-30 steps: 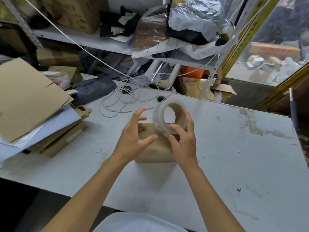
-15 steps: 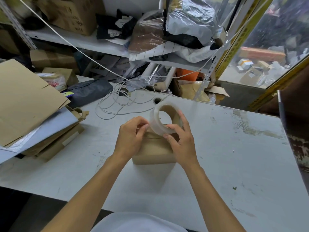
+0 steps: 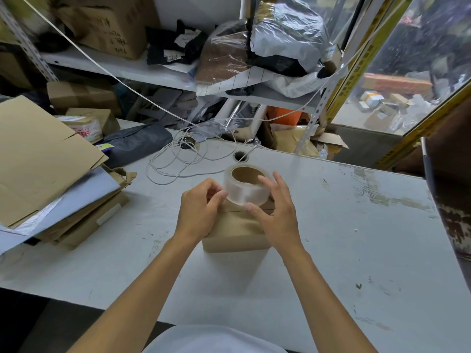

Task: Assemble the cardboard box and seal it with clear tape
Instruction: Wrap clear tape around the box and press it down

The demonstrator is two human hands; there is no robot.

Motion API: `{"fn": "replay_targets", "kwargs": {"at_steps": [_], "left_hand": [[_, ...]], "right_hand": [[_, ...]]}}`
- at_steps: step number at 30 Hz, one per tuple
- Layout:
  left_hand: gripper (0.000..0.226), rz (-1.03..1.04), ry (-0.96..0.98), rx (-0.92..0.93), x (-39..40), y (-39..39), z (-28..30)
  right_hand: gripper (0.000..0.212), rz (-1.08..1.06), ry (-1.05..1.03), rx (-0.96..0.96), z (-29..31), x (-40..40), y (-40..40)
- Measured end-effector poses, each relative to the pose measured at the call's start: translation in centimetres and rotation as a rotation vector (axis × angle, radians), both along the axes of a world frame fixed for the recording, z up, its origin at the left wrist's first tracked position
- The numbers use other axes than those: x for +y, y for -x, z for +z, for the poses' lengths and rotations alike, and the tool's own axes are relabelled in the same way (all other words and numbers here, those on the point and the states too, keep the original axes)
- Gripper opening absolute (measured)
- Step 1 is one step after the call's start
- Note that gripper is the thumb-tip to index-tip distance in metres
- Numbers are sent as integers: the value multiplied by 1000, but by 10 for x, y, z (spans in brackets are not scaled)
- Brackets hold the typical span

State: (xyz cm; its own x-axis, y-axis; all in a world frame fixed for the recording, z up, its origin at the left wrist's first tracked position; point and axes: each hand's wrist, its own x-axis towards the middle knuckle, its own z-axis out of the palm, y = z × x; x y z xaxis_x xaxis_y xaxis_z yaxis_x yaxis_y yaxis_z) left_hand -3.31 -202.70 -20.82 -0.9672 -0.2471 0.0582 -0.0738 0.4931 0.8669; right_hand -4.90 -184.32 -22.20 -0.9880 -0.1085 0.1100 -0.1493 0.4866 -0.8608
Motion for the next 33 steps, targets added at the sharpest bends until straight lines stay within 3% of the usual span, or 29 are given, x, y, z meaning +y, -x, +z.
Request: {"fn": "replay_targets", "kwargs": {"at_steps": [4,8,14,19,22,26,27,33], "left_hand": [[17,43,-73,-4,-6,-1,0],[18,59,-415,-18,-17,-3,-2],[10,103,-659,-48,-13,-4,9],[13,107,-791,-65,-6,-6,13],[17,98,-749,-74,-6,-9,12],[22,123,-252,-32,-7,-17,10],[22,133,-201,-24,-7,-19,10],[27,162,-527,-61,-8,-23,9]], "right_hand": [[80,42,-4,88,0,-1,3],[67,88,-52,148,-3,-5,5],[48,150,2,52,11,-13,3],[82,82,134,-28,13,-16,-1],[101,18,228,-94,12,-18,-1],[98,2,112,-65,11,-21,-3],[95,-2,70,-39,11,-22,-4],[94,-16,-52,-32,18,-24,-4]]}}
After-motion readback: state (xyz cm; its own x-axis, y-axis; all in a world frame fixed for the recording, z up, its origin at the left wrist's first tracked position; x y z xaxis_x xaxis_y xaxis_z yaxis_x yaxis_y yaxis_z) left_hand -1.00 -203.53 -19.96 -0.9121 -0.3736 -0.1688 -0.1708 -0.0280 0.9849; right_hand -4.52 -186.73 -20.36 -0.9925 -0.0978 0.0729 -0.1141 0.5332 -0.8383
